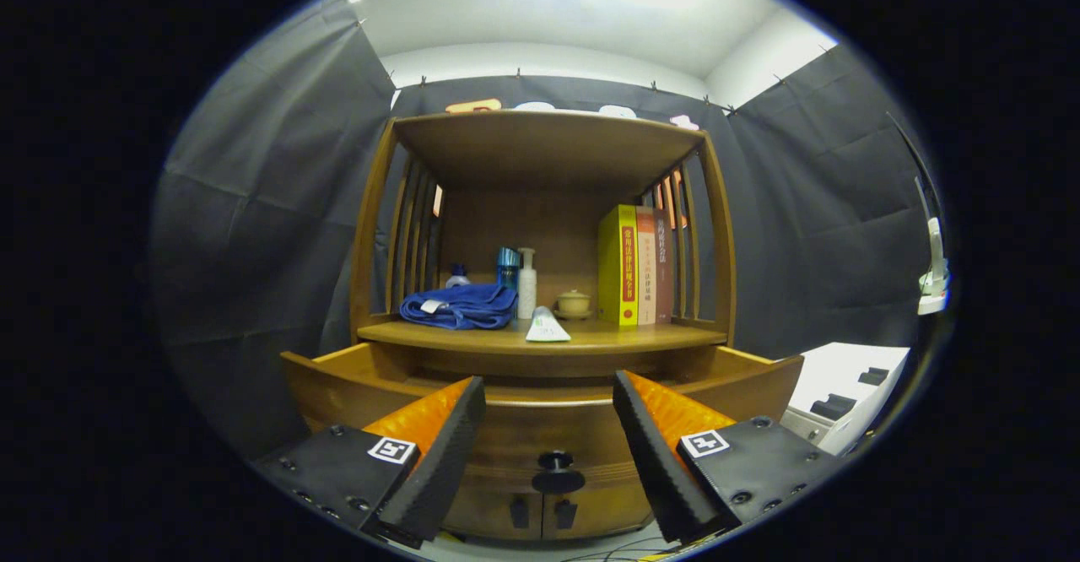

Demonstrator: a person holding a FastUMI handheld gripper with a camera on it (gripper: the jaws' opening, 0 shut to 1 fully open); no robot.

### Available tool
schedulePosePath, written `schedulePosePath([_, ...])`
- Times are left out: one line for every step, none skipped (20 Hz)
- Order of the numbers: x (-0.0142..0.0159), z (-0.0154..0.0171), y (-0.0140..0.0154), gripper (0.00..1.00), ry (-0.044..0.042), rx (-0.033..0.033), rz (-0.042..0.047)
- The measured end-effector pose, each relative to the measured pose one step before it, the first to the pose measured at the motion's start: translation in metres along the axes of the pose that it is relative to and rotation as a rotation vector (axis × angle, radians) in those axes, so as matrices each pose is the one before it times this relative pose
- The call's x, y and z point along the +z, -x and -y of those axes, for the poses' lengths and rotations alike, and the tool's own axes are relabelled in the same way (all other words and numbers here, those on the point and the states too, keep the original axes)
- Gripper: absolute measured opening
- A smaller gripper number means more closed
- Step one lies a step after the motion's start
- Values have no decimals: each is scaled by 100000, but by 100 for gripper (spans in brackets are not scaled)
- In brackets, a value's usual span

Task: Pull open the drawer, take out the items inside it, and place them on the countertop above the cabinet.

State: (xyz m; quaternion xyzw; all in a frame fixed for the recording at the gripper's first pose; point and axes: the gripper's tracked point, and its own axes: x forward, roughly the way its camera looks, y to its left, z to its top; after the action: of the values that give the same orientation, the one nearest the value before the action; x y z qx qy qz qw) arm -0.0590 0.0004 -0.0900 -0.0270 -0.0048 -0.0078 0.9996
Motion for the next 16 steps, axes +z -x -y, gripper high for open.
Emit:
schedulePosePath([-530,-246,-370,98,-424,752,-878])
schedulePosePath([-597,72,-243,99,451,-281,-914])
schedulePosePath([-608,273,-120,99,279,-871,-1142])
schedulePosePath([-571,20,-60,99,-461,-278,-484])
schedulePosePath([-446,-167,-155,99,-613,202,-628])
schedulePosePath([-595,-18,-164,99,-643,103,-1040])
schedulePosePath([-564,99,-205,99,-659,-47,-1006])
schedulePosePath([-222,120,-238,99,-591,230,-214])
schedulePosePath([-96,-2,-242,99,-530,-103,-315])
schedulePosePath([-202,178,-376,99,-609,-490,-523])
schedulePosePath([-210,145,-347,99,-994,-676,-824])
schedulePosePath([-183,85,-488,99,-1748,-582,-995])
schedulePosePath([-178,-521,-297,99,-2907,1775,-40])
schedulePosePath([279,118,105,98,-1820,389,1301])
schedulePosePath([-228,25,-147,98,403,1231,405])
schedulePosePath([124,132,47,98,614,142,395])
